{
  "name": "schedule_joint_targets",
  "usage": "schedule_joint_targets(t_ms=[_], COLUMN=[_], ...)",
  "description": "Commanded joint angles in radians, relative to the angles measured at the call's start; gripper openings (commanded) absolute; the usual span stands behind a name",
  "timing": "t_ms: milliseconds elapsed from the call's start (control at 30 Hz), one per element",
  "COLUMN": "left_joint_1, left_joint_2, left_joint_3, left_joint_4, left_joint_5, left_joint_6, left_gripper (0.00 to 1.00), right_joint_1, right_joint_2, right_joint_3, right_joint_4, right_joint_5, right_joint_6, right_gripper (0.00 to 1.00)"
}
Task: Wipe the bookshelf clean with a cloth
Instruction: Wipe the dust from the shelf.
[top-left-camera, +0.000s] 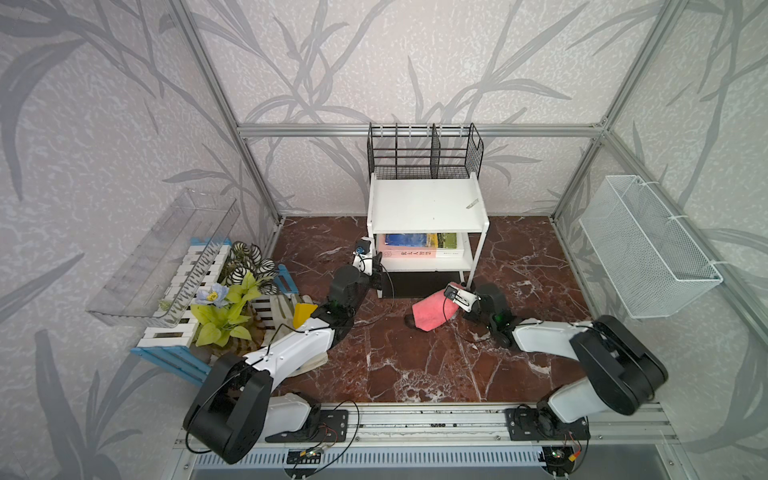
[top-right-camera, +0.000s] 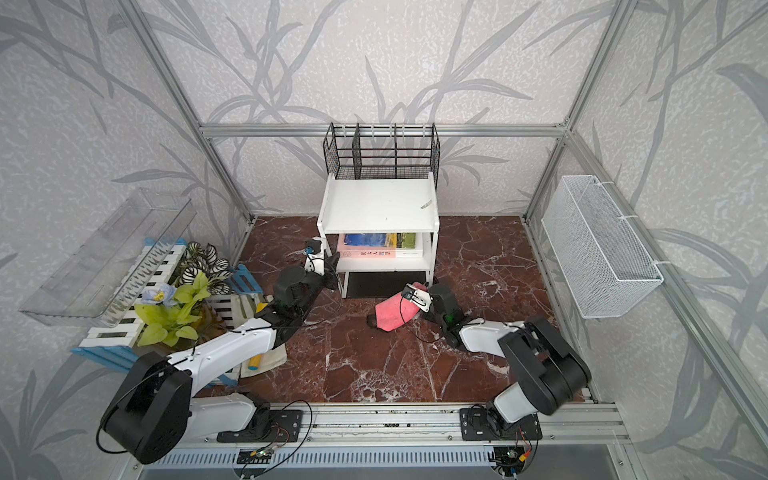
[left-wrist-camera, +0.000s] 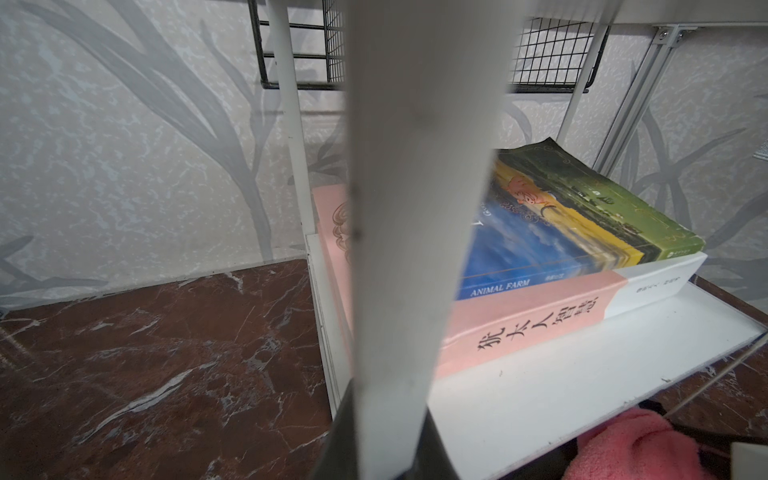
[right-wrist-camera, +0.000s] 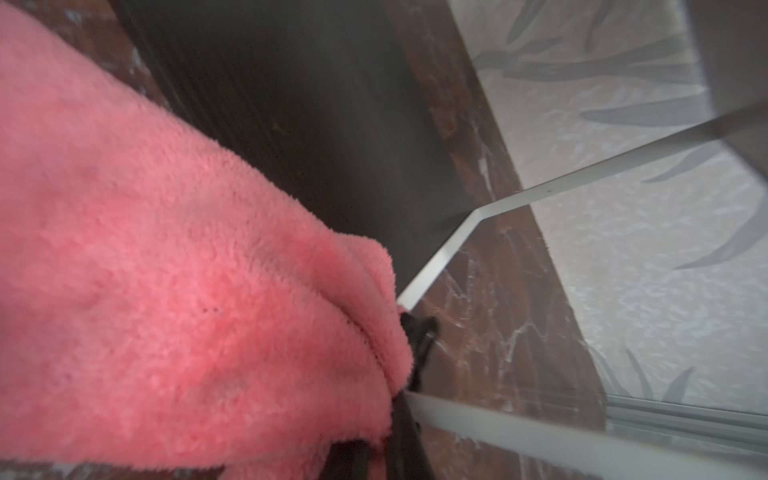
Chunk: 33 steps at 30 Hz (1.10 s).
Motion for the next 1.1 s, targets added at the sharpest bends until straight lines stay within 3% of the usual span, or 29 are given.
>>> schedule_joint_targets(t_ms=[0, 100, 367, 433, 500, 600, 700, 833, 967, 1067], left_joint_1=[0.061, 0.064, 0.067, 0.068, 0.069, 0.070, 0.070, 0.070, 0.070, 0.067], left_joint_2=[0.053, 0.046, 0.033, 0.034, 0.039, 0.045, 0.049, 0.048, 0.048, 0.053], left_joint_3=[0.030, 0.021, 0.008, 0.008, 0.013, 0.015, 0.011, 0.014, 0.018, 0.021], left_joint_4=[-0.053, -0.046, -0.034, -0.031, -0.030, -0.030, -0.020, -0.025, -0.027, -0.023], left_joint_5=[-0.184, -0.180, -0.175, -0.170, -0.171, -0.164, -0.151, -0.122, -0.107, -0.077], left_joint_6=[-0.136, -0.140, -0.129, -0.131, -0.135, -0.151, -0.167, -0.172, -0.190, -0.203], left_gripper=[0.00, 0.00, 0.00, 0.00, 0.00, 0.00, 0.00, 0.00, 0.00, 0.00], right_joint_1=[-0.057, -0.096, -0.082, -0.079, -0.110, -0.292, -0.422, -0.437, -0.430, -0.425], right_joint_2=[-0.231, -0.252, 0.074, 0.024, -0.074, -0.203, -0.228, -0.110, 0.093, 0.174], right_joint_3=[0.055, 0.060, 0.014, 0.026, 0.057, 0.168, 0.188, 0.227, 0.368, 0.380], right_joint_4=[-0.044, -0.090, -0.030, -0.069, -0.143, -0.410, -0.491, -0.462, -0.470, -0.404], right_joint_5=[0.058, -0.015, 0.134, 0.137, 0.122, -0.048, -0.197, -0.321, -0.631, -0.761], right_joint_6=[0.023, 0.065, 0.065, 0.098, 0.226, 0.609, 0.924, 1.135, 1.256, 1.353], right_gripper=[0.00, 0.00, 0.00, 0.00, 0.00, 0.00, 0.00, 0.00, 0.00, 0.00])
